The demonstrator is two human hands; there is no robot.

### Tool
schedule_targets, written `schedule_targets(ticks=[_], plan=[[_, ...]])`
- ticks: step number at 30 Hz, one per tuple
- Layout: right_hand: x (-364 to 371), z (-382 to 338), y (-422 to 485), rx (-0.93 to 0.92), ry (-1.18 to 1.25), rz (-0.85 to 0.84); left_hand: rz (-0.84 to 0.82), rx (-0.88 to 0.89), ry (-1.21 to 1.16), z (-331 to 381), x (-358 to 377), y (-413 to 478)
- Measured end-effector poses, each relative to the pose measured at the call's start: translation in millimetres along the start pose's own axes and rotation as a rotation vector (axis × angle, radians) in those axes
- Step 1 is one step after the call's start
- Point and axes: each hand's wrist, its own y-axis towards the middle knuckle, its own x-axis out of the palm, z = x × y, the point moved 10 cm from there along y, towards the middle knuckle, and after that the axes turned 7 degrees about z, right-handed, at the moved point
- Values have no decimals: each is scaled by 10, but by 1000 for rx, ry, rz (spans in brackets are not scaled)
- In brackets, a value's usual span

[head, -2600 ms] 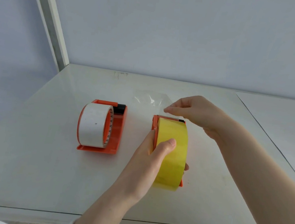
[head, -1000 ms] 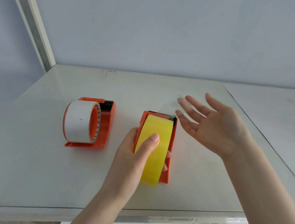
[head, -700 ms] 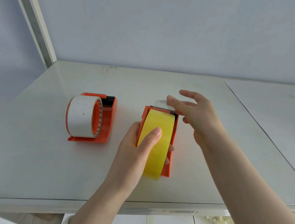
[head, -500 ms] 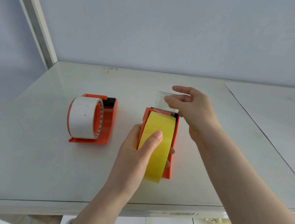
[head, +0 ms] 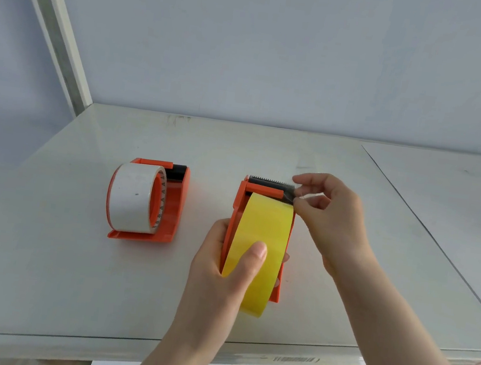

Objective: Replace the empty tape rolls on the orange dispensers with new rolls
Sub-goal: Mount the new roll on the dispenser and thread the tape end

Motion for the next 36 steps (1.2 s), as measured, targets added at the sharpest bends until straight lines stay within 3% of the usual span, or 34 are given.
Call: schedule_targets(ticks=[12, 16, 21, 31, 36], plan=[[-79, -140, 32, -111, -94, -53, -104, 28, -33, 8, 93, -86], [-79, -184, 69, -102, -100, -71, -134, 62, 74, 8, 84, -84], [-93, -264, 122, -46, -13, -136, -202, 52, 158, 7, 89, -111], [65, -221, 179, 244, 189, -472, -198, 93, 147, 77, 76, -79], [20, -287, 225, 335, 416, -456, -186, 87, 147, 74, 54, -78]])
